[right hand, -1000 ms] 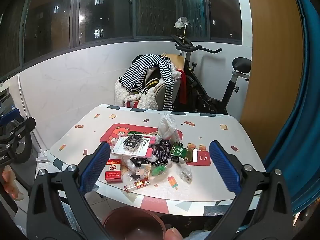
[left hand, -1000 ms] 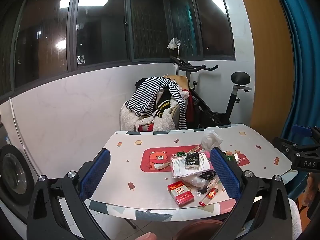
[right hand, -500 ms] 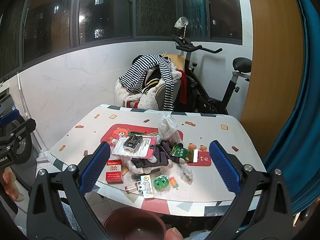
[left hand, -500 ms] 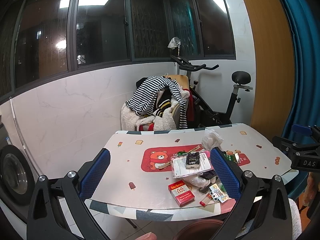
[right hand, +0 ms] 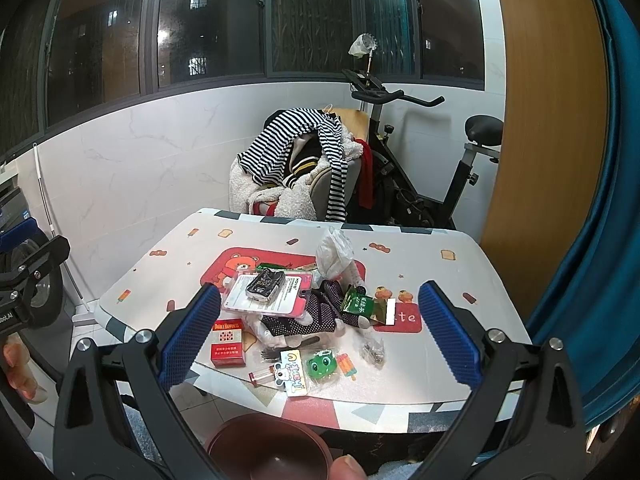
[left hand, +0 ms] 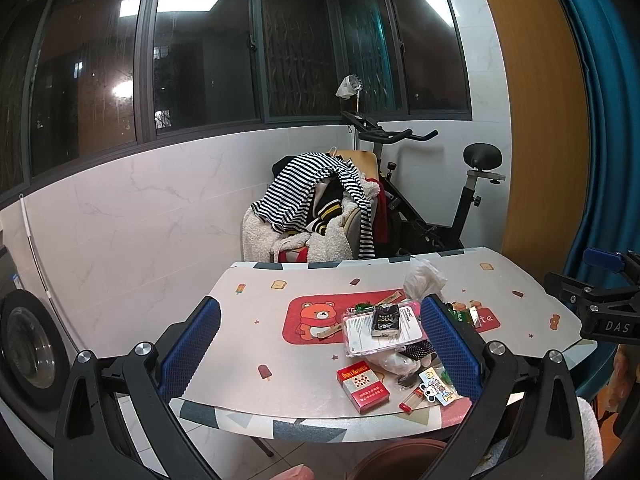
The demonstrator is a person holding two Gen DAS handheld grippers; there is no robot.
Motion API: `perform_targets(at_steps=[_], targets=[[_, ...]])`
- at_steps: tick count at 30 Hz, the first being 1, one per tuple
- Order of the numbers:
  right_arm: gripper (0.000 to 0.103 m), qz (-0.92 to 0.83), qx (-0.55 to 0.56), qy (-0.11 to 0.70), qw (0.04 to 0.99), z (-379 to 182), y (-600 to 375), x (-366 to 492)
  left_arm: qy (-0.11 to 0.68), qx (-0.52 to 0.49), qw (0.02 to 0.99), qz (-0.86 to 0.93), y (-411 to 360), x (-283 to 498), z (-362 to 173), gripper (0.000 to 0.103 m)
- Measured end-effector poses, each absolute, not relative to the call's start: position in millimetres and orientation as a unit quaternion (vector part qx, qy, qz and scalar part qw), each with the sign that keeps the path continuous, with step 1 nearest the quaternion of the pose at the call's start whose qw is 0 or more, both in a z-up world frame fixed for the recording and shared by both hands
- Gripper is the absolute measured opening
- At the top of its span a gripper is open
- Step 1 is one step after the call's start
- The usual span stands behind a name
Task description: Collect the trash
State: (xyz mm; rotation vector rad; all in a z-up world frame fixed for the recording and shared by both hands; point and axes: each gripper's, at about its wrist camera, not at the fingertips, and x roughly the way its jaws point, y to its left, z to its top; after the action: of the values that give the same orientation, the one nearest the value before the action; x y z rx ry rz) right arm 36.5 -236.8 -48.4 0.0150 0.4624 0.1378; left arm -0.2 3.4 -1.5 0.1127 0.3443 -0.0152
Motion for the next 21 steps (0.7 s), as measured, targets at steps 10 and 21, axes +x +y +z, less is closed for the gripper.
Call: perform_targets(at_steps=[10, 21], targets=[[0.097, 0.068, 0.007, 0.230, 0.971, -47.9, -237.5, 35.3, 0.174, 0.055, 0.983, -0.008, 3.9, -0.5, -3.0, 0.098], [0.097, 0.068, 0.008, 0.231, 0.971, -49.5, -237.3, 36.2, 0.174, 0.055, 0.983, -0.005, 2.5, -1.0, -6.0, 0.098]])
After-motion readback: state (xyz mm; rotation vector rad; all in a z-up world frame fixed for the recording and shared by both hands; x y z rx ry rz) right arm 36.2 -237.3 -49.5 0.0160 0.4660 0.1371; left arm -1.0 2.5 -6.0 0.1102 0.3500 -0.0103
